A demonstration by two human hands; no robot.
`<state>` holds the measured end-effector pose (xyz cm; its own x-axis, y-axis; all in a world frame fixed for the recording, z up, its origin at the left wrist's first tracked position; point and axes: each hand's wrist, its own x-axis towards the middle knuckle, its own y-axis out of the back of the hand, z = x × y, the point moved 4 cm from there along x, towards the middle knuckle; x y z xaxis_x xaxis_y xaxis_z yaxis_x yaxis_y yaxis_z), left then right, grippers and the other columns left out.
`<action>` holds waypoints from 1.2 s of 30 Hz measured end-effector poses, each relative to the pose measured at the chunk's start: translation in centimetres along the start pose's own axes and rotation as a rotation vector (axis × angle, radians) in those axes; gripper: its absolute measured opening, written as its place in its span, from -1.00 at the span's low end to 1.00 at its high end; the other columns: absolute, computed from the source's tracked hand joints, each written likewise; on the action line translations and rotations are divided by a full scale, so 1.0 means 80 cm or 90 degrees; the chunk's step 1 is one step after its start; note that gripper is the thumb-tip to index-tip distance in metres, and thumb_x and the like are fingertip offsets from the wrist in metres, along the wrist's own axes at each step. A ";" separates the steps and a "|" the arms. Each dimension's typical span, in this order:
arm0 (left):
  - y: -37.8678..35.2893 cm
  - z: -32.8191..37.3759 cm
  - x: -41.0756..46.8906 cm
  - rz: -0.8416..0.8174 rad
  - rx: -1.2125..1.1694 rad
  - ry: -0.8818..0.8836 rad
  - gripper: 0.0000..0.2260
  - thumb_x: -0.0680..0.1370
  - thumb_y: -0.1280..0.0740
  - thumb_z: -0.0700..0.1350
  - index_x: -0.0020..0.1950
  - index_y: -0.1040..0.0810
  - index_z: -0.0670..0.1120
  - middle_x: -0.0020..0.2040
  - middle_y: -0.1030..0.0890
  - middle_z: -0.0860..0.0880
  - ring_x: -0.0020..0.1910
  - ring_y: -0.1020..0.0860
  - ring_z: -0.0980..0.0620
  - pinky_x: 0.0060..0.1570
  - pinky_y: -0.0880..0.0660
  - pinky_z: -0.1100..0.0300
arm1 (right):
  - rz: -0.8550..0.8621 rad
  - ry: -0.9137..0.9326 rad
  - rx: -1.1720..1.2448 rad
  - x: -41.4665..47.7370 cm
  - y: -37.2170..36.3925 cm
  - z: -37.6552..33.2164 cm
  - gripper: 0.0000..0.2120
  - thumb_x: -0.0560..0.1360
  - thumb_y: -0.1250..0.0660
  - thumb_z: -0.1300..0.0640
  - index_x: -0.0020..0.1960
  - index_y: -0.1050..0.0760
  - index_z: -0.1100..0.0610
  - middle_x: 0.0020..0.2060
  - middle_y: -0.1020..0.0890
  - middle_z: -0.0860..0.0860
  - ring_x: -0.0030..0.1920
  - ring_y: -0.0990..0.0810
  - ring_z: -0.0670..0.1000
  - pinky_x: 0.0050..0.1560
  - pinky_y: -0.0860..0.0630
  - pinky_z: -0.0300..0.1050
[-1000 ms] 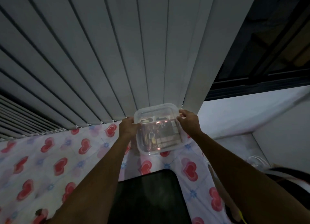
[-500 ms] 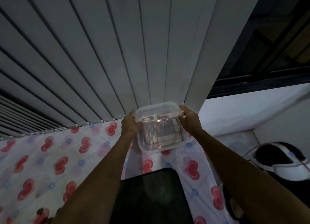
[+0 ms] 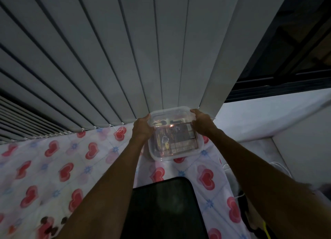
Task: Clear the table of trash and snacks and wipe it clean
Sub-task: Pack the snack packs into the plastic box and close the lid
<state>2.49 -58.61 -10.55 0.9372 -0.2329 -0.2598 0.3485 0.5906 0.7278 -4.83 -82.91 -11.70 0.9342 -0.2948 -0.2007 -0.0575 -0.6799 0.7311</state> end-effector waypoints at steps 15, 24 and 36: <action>-0.018 -0.041 -0.080 -0.047 -0.135 0.010 -0.43 0.63 -0.35 0.09 0.61 -0.27 0.03 0.42 -0.55 -0.14 0.33 -0.56 -0.17 0.22 -0.47 0.06 | -0.084 -0.176 0.169 -0.098 0.008 0.041 -0.56 0.62 -0.30 0.00 0.41 -0.40 0.20 0.21 -0.59 0.18 0.07 -0.67 0.19 -0.06 -0.68 0.05; -0.011 -0.059 -0.086 -0.302 -0.223 0.052 0.14 0.34 -0.65 -0.21 0.65 0.05 0.21 0.25 -0.59 -0.04 0.14 -0.62 -0.03 -0.06 -0.67 0.10 | -0.129 -0.186 0.399 -0.128 -0.004 0.054 -0.66 0.58 -0.36 0.10 0.24 -0.53 0.31 0.13 -0.65 0.24 0.06 -0.70 0.18 0.10 -0.64 0.23; -0.012 -0.067 -0.081 -0.303 -0.222 0.018 0.17 0.34 -0.66 -0.14 0.66 0.12 0.17 0.35 -0.58 -0.13 0.22 -0.61 -0.08 0.02 -0.64 0.13 | -0.166 -0.195 0.453 -0.125 -0.003 0.061 -0.71 0.56 -0.36 0.23 0.23 -0.54 0.35 0.14 -0.64 0.26 0.11 -0.68 0.24 0.19 -0.57 0.30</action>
<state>-3.81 -53.51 -12.95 0.6747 -0.5170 -0.5267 0.7111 0.6467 0.2761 -15.84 -83.11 -13.03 0.8171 -0.1683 -0.5514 -0.1573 -0.9852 0.0675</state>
